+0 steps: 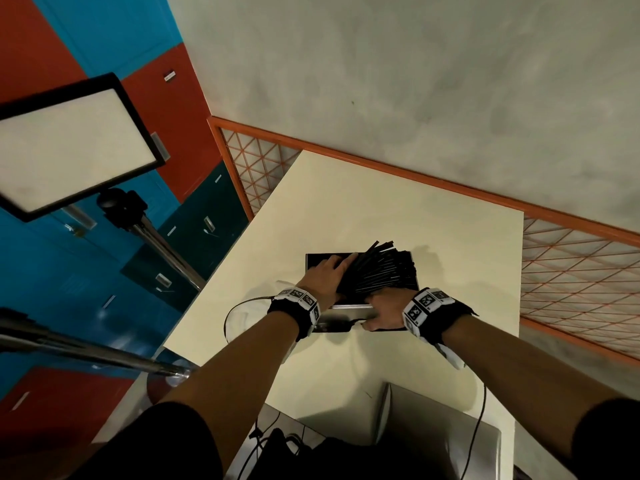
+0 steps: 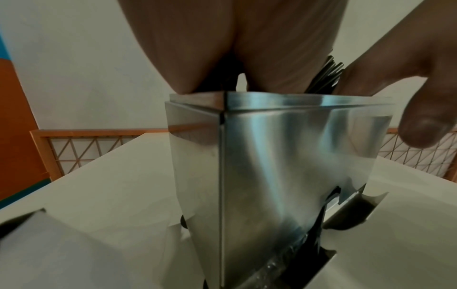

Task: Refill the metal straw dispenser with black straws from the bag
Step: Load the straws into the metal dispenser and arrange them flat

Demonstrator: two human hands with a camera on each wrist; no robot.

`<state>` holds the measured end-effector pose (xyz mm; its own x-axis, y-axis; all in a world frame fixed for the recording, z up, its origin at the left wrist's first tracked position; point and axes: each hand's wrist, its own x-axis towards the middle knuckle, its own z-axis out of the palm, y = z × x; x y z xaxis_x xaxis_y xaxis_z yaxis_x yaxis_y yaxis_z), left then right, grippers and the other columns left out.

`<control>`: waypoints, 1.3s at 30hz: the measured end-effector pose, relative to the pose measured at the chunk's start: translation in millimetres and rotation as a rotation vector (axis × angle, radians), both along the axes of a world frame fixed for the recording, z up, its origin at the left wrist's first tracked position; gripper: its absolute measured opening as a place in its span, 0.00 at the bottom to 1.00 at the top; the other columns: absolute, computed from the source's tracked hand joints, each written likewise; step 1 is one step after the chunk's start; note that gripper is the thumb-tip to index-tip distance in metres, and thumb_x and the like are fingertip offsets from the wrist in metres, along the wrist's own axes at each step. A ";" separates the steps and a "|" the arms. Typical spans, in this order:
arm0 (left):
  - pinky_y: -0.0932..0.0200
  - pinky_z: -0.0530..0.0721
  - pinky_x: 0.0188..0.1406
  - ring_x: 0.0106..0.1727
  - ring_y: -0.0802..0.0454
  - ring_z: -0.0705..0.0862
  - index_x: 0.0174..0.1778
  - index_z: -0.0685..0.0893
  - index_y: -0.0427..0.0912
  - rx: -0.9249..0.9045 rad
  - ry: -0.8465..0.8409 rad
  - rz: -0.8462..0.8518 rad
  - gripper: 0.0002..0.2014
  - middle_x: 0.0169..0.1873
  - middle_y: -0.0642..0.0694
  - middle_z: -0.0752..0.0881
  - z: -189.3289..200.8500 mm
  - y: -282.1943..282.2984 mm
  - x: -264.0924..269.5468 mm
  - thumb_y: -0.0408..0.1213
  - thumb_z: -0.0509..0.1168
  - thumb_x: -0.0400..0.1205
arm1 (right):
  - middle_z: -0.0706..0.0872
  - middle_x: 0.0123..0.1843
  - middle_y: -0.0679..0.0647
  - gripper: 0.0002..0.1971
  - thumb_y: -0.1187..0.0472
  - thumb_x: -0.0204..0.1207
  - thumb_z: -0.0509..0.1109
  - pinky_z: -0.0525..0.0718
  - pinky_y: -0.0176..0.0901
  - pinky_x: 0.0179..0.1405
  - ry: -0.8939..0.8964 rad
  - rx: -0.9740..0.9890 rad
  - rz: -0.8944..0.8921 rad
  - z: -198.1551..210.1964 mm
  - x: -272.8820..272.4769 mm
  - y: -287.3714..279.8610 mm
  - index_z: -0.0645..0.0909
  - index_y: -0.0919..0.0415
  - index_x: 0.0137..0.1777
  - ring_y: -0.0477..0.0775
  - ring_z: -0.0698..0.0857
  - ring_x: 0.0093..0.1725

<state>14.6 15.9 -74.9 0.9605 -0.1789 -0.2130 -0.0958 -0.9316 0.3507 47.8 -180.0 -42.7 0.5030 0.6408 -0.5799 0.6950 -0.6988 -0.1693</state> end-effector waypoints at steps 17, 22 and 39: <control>0.38 0.81 0.66 0.72 0.37 0.75 0.90 0.47 0.54 -0.020 -0.010 0.013 0.52 0.77 0.41 0.71 2.7 -1.1 -2.2 0.48 0.76 0.77 | 0.84 0.46 0.48 0.24 0.41 0.65 0.71 0.76 0.43 0.41 -0.050 -0.121 0.030 0.7 4.4 11.3 0.79 0.50 0.59 0.54 0.81 0.44; 0.40 0.80 0.64 0.72 0.38 0.75 0.90 0.48 0.55 0.011 -0.012 0.017 0.52 0.76 0.42 0.72 3.1 -2.3 -1.7 0.48 0.76 0.77 | 0.88 0.52 0.53 0.28 0.36 0.70 0.68 0.81 0.44 0.48 -0.137 -0.031 0.109 -6.2 7.2 -2.9 0.78 0.52 0.64 0.59 0.86 0.51; 0.41 0.80 0.64 0.72 0.39 0.75 0.90 0.45 0.56 0.006 -0.012 0.028 0.54 0.77 0.43 0.72 3.2 -1.6 -2.9 0.46 0.77 0.77 | 0.85 0.43 0.49 0.27 0.34 0.64 0.64 0.84 0.51 0.50 -0.159 -0.249 0.247 2.1 22.0 -5.4 0.82 0.51 0.56 0.55 0.82 0.44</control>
